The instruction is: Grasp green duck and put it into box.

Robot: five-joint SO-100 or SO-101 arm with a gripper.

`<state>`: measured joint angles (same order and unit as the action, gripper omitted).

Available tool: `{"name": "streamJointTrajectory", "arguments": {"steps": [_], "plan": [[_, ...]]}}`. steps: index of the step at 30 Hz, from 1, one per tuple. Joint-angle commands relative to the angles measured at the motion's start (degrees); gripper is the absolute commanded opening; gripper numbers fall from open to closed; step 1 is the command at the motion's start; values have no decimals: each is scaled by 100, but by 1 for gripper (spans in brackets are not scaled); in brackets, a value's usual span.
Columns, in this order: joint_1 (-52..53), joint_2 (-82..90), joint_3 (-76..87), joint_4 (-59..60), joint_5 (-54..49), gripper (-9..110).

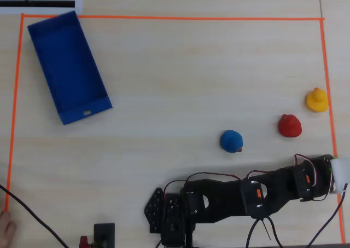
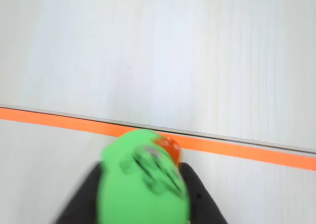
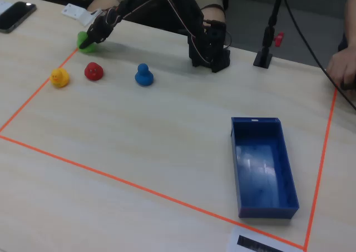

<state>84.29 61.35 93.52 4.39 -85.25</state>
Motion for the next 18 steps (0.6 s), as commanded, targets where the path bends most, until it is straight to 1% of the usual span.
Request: {"name": "streamJointTrajectory", "arguments": {"steps": [1,5,7,13,15,18], "plan": [[-53,9,26,-62,35,0],[-132,193,18,105,202,0],[-255,475,0,369,369,0],[-1063,2127,141,1837,976,0],[-1494,2918,650,2083,1028,0],[-2303,4315,1881,1828,1116,0]]}}
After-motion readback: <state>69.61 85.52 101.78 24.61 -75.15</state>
